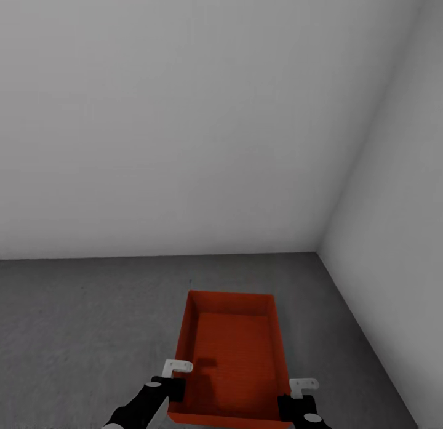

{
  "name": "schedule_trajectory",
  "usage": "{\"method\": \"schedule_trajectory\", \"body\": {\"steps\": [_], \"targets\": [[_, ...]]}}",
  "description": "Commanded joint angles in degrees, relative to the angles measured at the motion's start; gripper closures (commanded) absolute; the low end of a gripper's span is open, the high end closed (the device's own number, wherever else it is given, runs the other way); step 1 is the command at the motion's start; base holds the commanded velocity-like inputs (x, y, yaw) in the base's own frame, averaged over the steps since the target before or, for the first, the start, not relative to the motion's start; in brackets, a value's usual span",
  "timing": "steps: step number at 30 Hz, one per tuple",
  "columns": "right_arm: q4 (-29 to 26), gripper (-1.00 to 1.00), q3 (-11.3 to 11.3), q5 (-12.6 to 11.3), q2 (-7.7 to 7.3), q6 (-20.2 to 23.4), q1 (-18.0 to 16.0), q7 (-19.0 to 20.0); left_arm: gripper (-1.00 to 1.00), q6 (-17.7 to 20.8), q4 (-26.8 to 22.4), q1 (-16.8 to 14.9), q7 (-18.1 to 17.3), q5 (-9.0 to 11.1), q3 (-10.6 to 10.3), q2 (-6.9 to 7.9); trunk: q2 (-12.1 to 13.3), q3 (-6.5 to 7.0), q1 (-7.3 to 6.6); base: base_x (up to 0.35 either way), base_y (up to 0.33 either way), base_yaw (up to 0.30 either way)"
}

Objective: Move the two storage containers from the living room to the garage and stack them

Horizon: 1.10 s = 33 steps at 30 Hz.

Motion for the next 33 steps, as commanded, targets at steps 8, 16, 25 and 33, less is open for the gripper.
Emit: {"method": "schedule_trajectory", "body": {"steps": [8,16,25,33], "targets": [[0.0,1.00,-0.2,-0.2,-0.05,-0.4,-0.1,-0.8,1.00,0.3,0.0,0.0,0.3,0.5,-1.1,-0.01,-2.4,-1.87,1.32,0.000,0.000,0.000],[0.1,1.00,-0.3,-0.2,-0.09,-0.4,-0.1,-0.8,1.00,0.3,0.0,0.0,0.3,0.5,-1.1,-0.01,-2.4,-2.61,1.32,0.000,0.000,0.000],[0.0,1.00,-0.3,-0.2,-0.10,-0.4,-0.1,-0.8,1.00,0.3,0.0,0.0,0.4,0.5,-1.1,-0.01,-4.4,-4.35,2.42,0.000,0.000,0.000],[0.0,1.00,-0.3,-0.2,-0.10,-0.5,-0.1,-0.8,1.00,0.3,0.0,0.0,0.7,0.5,-1.1,-0.01,-4.4,-5.09,2.42,0.000,0.000,0.000]]}}
